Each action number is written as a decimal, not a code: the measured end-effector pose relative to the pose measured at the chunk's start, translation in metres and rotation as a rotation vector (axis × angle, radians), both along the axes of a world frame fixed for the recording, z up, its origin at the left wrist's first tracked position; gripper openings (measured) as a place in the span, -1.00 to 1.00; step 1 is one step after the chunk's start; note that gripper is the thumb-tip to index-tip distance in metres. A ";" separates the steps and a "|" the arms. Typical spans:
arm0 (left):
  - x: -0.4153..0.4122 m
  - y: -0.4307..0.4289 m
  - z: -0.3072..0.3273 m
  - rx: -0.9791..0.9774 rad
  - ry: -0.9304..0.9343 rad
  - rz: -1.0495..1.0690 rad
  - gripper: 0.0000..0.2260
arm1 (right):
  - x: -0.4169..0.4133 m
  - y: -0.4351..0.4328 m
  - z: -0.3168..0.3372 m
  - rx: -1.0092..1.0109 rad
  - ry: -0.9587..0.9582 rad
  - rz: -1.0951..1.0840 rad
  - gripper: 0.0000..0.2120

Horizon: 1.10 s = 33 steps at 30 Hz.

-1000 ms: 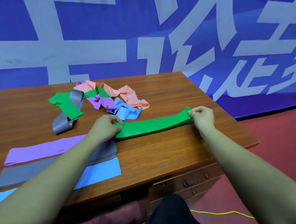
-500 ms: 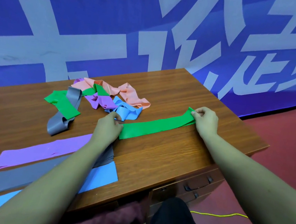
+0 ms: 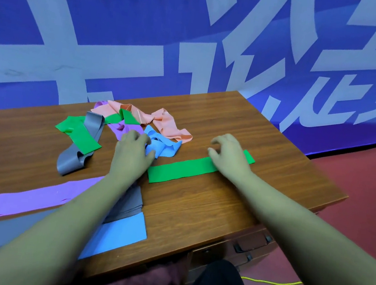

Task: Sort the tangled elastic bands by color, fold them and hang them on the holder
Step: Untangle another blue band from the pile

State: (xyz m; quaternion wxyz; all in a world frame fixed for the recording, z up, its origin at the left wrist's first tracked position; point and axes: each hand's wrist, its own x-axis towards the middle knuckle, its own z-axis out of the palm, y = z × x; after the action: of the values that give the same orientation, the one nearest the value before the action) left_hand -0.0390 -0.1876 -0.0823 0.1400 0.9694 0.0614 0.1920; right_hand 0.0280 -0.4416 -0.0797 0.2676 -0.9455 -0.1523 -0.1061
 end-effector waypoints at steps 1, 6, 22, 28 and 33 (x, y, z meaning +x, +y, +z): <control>0.006 0.007 0.002 -0.045 0.050 0.041 -0.70 | 0.001 0.015 0.004 0.008 0.055 0.028 -0.69; 0.028 0.026 0.000 -0.084 0.200 0.039 -0.68 | 0.010 0.076 0.007 0.016 0.158 0.102 -0.58; 0.050 0.052 0.017 -0.535 0.031 0.161 -0.83 | 0.019 0.110 0.060 0.403 0.021 0.089 -0.90; 0.042 0.055 0.053 -0.797 -0.108 0.172 -0.95 | 0.011 0.121 0.113 0.581 -0.042 0.142 -0.87; 0.009 0.035 0.092 -0.895 -0.156 -0.203 -0.83 | -0.009 0.125 0.159 0.629 -0.076 0.174 -0.89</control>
State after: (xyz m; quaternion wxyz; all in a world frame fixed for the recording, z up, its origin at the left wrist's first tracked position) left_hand -0.0300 -0.1523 0.0101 0.5669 0.7974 0.0321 0.2042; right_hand 0.0193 -0.3163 0.0793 0.5489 -0.7951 -0.2022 -0.1601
